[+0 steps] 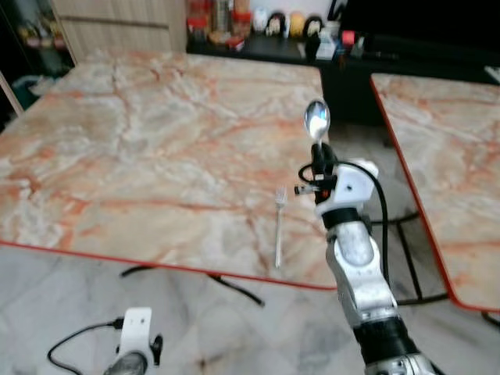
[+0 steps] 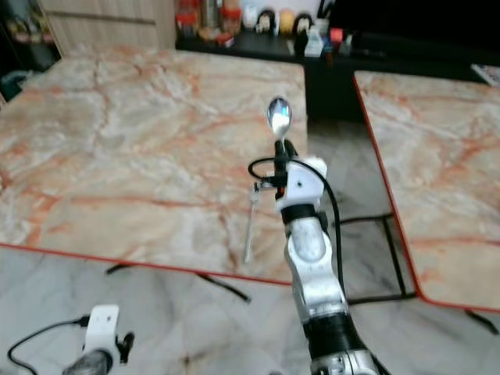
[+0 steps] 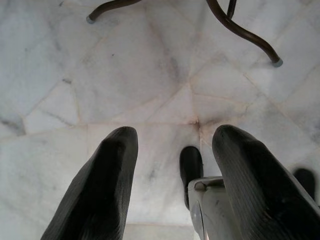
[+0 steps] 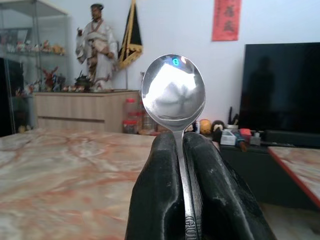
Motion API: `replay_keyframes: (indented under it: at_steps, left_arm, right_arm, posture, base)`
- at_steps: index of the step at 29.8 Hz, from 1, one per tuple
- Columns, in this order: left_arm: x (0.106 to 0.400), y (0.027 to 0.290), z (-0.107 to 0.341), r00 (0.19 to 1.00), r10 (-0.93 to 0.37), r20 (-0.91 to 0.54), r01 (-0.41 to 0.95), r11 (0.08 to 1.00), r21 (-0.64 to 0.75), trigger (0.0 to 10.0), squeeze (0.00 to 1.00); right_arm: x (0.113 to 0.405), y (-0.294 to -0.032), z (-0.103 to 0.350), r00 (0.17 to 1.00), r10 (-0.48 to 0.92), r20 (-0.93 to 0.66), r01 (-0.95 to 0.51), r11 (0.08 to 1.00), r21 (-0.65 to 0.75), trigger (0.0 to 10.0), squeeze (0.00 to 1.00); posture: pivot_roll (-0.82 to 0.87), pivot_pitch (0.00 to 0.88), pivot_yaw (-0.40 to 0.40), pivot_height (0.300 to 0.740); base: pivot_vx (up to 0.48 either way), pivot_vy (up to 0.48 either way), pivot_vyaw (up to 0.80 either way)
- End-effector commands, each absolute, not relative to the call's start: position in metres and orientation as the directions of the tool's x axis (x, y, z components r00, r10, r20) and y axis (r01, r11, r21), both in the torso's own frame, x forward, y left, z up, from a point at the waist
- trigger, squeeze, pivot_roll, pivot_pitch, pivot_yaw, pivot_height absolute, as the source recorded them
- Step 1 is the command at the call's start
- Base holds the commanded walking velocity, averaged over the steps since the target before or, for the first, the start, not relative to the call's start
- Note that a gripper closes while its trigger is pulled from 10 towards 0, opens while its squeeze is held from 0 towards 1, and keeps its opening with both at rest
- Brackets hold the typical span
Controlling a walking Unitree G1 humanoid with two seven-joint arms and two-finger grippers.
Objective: Setting the table
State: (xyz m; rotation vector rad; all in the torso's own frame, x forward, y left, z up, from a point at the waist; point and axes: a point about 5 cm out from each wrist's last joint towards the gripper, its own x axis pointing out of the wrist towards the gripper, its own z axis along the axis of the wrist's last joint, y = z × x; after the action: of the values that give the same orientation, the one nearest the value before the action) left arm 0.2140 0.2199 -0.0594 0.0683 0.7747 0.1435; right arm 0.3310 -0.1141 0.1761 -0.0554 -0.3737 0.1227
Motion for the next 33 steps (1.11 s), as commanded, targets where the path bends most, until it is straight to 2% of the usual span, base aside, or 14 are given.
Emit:
replay_keyframes:
  at_steps: [1,33]
  left_arm:
    - [0.2099,0.2111,-0.0638,0.696,0.139,-0.705,-0.102,0.990,0.095,10.0,0.00]
    - [0.2082,0.2125,-0.0646,0.692,0.137,-0.709,-0.094,0.991,0.099,10.0,0.00]
  right_arm:
    - [0.3302,-0.1229,0.1759,0.925,0.113,0.362,-0.089,0.993,-0.082,10.0,0.00]
    - [0.3297,-0.1229,0.1716,0.933,0.112,0.342,-0.083,0.992,-0.099,10.0,0.00]
  posture:
    - [-0.01,0.123,-0.027,0.740]
    - [-0.02,0.126,-0.016,0.740]
  base:
    - [0.000,-0.480,0.00]
    - [0.000,-0.480,0.00]
